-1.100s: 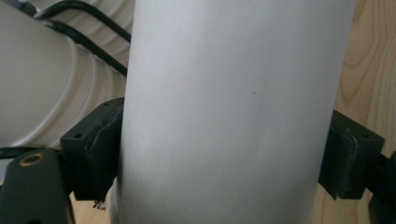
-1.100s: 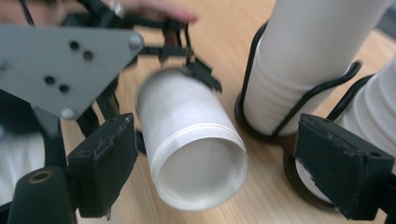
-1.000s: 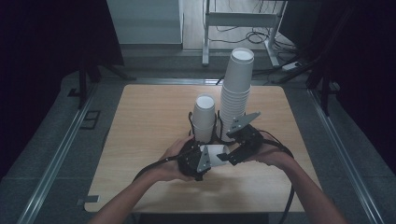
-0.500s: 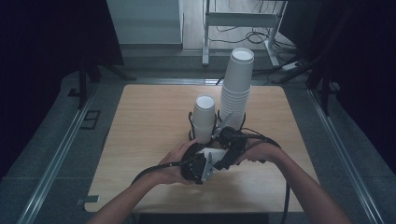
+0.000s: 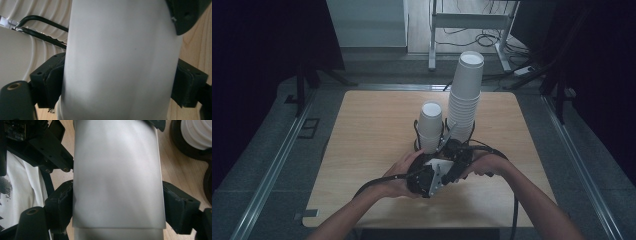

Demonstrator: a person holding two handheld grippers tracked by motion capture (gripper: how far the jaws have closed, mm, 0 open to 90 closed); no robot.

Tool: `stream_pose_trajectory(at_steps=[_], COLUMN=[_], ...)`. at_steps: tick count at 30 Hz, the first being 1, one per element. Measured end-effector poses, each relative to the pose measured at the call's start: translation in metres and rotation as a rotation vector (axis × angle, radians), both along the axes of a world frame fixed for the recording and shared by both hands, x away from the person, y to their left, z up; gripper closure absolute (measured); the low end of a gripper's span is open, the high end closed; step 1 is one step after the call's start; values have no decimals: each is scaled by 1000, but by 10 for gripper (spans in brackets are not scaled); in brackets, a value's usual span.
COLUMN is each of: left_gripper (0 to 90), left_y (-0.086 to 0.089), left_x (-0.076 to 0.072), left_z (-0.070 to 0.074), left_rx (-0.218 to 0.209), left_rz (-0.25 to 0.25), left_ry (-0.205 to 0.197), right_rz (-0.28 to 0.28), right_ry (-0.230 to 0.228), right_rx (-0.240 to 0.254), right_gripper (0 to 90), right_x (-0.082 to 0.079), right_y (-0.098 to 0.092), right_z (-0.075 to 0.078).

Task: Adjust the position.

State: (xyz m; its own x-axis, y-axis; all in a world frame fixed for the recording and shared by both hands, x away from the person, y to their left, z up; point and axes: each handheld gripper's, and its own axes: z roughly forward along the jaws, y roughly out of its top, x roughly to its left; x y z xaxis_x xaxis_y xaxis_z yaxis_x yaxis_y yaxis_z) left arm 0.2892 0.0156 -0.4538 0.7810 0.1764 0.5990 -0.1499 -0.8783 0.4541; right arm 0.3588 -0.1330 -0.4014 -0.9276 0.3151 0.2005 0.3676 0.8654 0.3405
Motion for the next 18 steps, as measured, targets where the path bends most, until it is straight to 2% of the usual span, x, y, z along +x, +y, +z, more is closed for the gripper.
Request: stream_pose_trajectory(at_steps=[4,8,9,13,14,18], left_gripper=[42,8,6,0,0,0], left_y=[-1,1,3,9,11,20], left_x=[1,3,3,5,6,8], left_z=[0,3,4,12,13,16], left_rx=[-26,-44,-70,-97,-119,-178], left_rz=[-1,6,9,36,43,65], left_ry=[13,6,17,16,20,59], right_rz=[-15,-32,-42,-73,-85,-121], right_ry=[-11,-24,-26,-50,-55,-84], right_rx=[27,100,110,189,208,282], right_gripper=[220,222,222,223,223,223], right_x=[0,0,0,-2,-2,-5], right_y=[-5,-15,-17,-29,-31,-41], right_z=[-1,-2,-2,-3,-4,-5])
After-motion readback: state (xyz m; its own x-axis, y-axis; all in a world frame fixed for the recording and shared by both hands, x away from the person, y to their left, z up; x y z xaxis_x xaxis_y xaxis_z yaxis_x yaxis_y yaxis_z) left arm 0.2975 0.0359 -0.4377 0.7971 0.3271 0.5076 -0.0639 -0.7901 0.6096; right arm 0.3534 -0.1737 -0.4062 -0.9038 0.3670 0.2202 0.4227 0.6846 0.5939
